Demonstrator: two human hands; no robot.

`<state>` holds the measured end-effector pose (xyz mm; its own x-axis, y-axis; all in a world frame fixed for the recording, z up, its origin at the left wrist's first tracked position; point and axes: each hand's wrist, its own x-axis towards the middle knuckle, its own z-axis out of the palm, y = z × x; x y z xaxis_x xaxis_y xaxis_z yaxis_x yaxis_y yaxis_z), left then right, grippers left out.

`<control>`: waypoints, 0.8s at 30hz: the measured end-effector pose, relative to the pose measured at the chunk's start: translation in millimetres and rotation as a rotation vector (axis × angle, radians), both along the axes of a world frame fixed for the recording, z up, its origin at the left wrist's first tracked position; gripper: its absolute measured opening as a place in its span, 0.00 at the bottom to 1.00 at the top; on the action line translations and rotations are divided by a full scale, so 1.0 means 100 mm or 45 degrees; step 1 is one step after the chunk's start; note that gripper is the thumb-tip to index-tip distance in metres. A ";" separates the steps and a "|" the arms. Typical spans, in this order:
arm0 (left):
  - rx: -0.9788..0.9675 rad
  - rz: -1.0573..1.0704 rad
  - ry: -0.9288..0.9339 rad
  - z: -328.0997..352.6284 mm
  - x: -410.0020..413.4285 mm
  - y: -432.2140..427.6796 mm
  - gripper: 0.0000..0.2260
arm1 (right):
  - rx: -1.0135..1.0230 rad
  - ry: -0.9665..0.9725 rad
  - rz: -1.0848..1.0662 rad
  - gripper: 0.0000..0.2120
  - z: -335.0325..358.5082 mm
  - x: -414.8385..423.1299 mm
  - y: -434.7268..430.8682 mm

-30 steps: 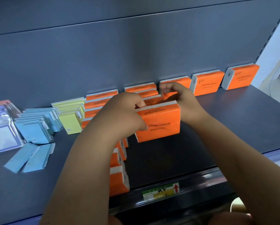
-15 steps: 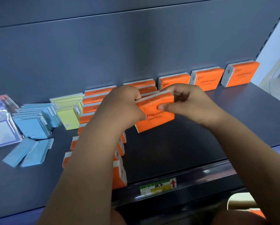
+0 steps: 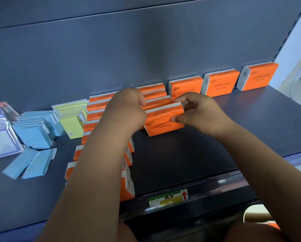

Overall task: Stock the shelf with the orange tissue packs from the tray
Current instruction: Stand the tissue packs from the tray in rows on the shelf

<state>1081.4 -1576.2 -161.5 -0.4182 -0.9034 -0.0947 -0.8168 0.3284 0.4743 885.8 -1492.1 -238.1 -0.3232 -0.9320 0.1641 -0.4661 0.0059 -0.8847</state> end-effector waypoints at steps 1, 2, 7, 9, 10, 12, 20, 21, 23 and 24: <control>0.007 0.004 0.009 -0.01 0.00 -0.01 0.23 | 0.005 -0.005 -0.005 0.19 -0.02 0.00 -0.01; 0.020 0.006 0.013 0.00 0.00 -0.03 0.22 | 0.004 -0.016 -0.010 0.19 -0.04 0.01 -0.02; 0.058 0.015 0.007 0.03 -0.01 -0.05 0.22 | -0.037 -0.028 -0.015 0.21 -0.09 0.07 -0.06; 0.034 0.014 0.008 0.01 0.00 -0.04 0.22 | -0.038 0.013 -0.027 0.22 -0.10 0.10 -0.07; 0.005 0.012 0.015 0.00 0.01 -0.03 0.22 | -0.049 0.035 -0.037 0.22 -0.11 0.11 -0.08; -0.035 0.007 0.031 -0.02 0.02 -0.02 0.21 | -0.076 0.139 -0.071 0.23 -0.12 0.12 -0.09; -0.155 -0.013 0.089 -0.07 0.02 0.09 0.07 | -0.105 0.502 -0.101 0.30 -0.09 0.17 -0.08; -0.192 -0.013 0.109 -0.06 0.01 0.11 0.05 | -0.113 0.518 -0.086 0.30 -0.08 0.18 -0.07; -0.275 -0.018 0.162 -0.04 -0.03 0.17 0.09 | -0.138 0.521 -0.070 0.29 -0.03 0.21 -0.04; -0.317 -0.026 0.189 -0.03 -0.07 0.21 0.12 | -0.155 0.521 -0.079 0.28 -0.01 0.22 -0.01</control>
